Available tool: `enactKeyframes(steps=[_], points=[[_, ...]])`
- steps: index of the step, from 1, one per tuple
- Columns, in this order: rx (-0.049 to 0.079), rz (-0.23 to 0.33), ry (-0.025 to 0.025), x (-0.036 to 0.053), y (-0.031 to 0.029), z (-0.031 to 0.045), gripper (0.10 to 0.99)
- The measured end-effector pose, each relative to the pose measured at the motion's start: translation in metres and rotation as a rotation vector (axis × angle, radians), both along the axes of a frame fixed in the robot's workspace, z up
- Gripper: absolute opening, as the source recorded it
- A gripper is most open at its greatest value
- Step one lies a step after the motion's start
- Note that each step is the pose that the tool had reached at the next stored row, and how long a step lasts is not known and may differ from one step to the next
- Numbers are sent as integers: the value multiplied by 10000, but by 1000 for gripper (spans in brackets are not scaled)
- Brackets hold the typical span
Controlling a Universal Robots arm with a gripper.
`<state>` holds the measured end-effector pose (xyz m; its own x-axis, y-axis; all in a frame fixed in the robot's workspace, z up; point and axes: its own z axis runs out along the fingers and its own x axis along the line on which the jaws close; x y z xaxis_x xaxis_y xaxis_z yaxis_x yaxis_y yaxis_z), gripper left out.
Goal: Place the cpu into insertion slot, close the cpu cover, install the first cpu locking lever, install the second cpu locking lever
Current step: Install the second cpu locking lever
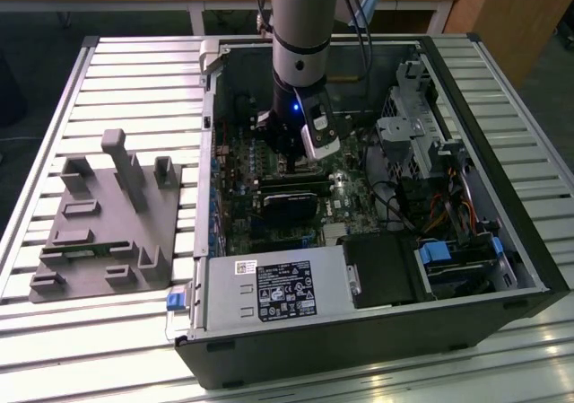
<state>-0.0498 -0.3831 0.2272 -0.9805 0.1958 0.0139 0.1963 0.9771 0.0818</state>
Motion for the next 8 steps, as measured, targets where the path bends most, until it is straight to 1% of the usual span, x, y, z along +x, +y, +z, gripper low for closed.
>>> enactKeyframes(steps=[1,4,5,8], points=[[119,2,-2,1,-2,-1,106],[660,10,-2,0,-13,-1,106],[770,14,-1,-1,-20,0,106],[968,22,-2,-7,-58,-4,106]])
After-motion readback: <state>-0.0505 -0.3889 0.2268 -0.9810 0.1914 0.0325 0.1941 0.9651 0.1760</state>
